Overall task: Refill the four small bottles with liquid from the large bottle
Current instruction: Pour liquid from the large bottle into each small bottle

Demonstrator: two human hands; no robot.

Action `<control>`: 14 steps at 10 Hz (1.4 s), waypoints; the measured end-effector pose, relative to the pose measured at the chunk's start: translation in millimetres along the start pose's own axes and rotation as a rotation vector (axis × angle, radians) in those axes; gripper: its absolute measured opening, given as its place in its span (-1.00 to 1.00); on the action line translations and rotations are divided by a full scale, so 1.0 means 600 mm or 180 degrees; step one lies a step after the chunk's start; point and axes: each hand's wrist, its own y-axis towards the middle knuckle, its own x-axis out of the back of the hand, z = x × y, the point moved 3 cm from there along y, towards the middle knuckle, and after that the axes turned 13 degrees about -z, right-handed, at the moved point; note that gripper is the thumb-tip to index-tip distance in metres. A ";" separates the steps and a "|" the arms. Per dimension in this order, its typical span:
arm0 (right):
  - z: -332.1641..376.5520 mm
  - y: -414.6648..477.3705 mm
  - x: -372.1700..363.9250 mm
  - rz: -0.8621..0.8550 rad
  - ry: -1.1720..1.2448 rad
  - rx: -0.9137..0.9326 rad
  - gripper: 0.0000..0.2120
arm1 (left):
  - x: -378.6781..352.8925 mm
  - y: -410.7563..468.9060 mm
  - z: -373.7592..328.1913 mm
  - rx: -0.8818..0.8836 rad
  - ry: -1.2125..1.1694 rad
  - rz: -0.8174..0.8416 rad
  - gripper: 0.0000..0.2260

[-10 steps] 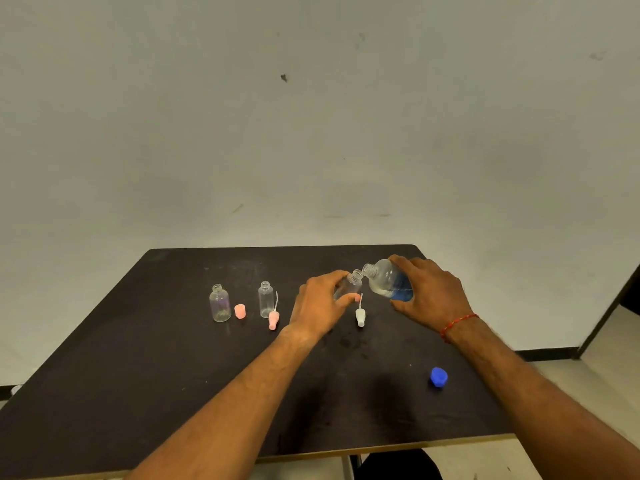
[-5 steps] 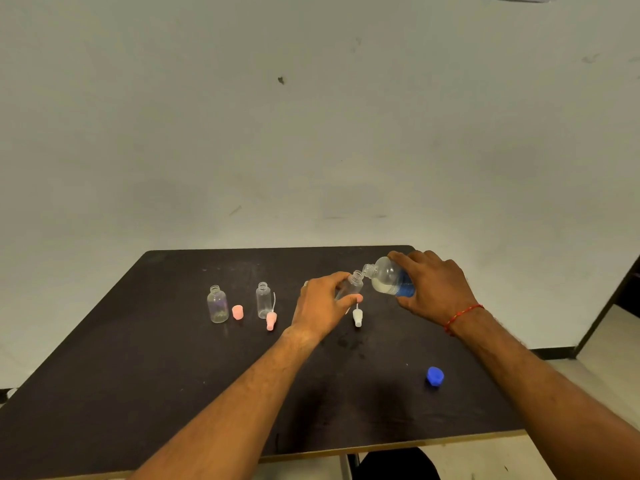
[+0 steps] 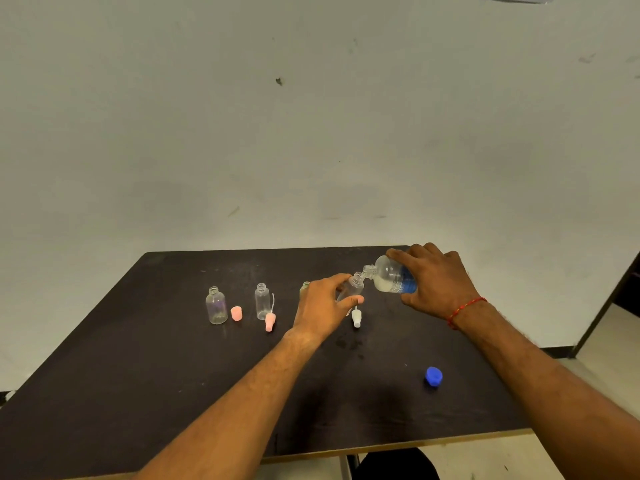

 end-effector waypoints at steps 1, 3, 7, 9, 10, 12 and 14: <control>0.000 0.002 0.003 -0.0039 0.0014 0.0020 -0.26 | 0.000 0.000 0.001 -0.0005 -0.0003 -0.0030 -0.68; 0.000 0.002 0.006 -0.0024 -0.0053 0.0040 -0.25 | -0.005 0.003 0.004 -0.0047 0.0056 -0.0067 -0.66; 0.002 0.003 0.012 -0.0042 -0.0045 0.0049 -0.23 | -0.004 0.006 0.005 -0.0072 0.0083 -0.0112 -0.66; 0.002 0.004 0.016 -0.0025 -0.0088 0.0063 -0.25 | -0.006 0.006 0.007 -0.0073 0.0090 -0.0113 -0.66; 0.003 0.005 0.016 -0.0018 -0.0090 0.0060 -0.24 | -0.007 0.006 0.007 -0.0080 0.0066 -0.0118 -0.68; 0.002 0.003 0.015 -0.0013 -0.0087 0.0067 -0.25 | -0.008 0.005 0.008 -0.0066 0.0073 -0.0098 -0.68; 0.002 0.003 0.016 -0.0002 -0.0119 0.0079 -0.26 | -0.008 0.004 0.007 -0.0059 0.0084 -0.0101 -0.68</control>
